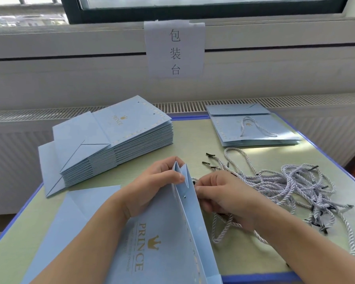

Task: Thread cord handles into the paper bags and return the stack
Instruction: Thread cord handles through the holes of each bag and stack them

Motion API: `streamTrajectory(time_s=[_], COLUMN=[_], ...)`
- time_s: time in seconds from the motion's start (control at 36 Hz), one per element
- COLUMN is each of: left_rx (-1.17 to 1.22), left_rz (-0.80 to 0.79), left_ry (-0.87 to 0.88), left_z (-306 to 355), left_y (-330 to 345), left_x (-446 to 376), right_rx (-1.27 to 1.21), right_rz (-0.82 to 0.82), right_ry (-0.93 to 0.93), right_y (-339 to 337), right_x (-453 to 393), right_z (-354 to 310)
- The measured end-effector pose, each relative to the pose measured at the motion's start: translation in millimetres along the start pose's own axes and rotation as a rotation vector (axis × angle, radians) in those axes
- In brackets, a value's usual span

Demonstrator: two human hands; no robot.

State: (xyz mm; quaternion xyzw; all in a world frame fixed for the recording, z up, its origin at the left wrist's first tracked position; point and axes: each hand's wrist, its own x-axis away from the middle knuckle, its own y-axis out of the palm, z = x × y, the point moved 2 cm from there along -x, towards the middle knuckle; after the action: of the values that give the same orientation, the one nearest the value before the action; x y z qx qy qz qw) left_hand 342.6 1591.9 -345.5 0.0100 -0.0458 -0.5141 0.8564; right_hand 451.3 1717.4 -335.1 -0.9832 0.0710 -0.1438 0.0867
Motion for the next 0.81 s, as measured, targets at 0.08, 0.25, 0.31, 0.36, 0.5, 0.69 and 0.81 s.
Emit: streamTrajectory(time_s=[0.08, 0.25, 0.31, 0.36, 0.5, 0.69, 0.81], left_rx=[-0.002, 0.025, 0.024, 0.016, -0.004, -0.007, 0.02], left_rz=[0.001, 0.01, 0.013, 0.012, 0.004, -0.021, -0.05], left_ry=[0.006, 0.005, 0.0, 0.0, 0.006, -0.001, -0.004], left_z=[0.2, 0.5, 1.0, 1.5, 2.0, 3.2, 3.8], left_y=[0.2, 0.2, 0.5, 0.9, 0.9, 1.4, 3.6], left_x=[0.4, 0.1, 0.2, 0.7, 1.7, 1.4, 1.7], right_rx=[-0.04, -0.008, 0.024, 0.046, 0.103, -0.016, 0.063], right_rz=[-0.04, -0.084, -0.069, -0.054, -0.013, -0.135, -0.102], right_ry=[0.03, 0.024, -0.009, -0.05, -0.142, -0.17, -0.233], right_y=[-1.3, 2.9, 4.2, 6.4, 8.5, 7.1, 11.8], right_x=[0.8, -2.4, -3.7, -5.0, -8.0, -4.6, -5.4], right_z=[-3.2, -3.5, -2.0, 0.2, 6.5, 4.7, 3.0])
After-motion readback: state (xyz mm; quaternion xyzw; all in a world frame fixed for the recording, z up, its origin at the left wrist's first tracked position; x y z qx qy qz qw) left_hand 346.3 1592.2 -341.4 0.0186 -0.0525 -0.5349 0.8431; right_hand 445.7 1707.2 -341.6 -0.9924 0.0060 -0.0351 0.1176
